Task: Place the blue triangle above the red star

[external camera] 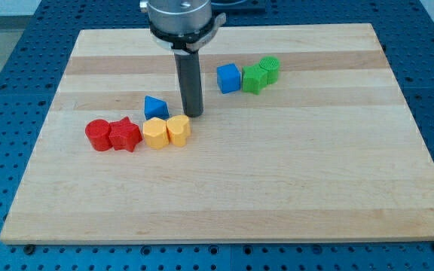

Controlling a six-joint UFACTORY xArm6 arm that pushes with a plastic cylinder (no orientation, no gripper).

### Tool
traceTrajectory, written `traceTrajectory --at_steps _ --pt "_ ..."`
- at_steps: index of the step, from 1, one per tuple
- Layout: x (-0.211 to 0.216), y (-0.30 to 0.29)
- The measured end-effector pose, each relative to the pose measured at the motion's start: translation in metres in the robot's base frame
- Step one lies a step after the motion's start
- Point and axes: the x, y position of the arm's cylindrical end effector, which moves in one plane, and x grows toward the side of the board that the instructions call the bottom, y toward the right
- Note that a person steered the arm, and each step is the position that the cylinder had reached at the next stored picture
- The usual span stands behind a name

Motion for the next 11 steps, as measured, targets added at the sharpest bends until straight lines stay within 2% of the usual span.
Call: traceTrajectory --at_steps 7,10,11 --pt "-0.008 -0.078" --pt "-0.043 -0.080" --pt "-0.043 -0.098"
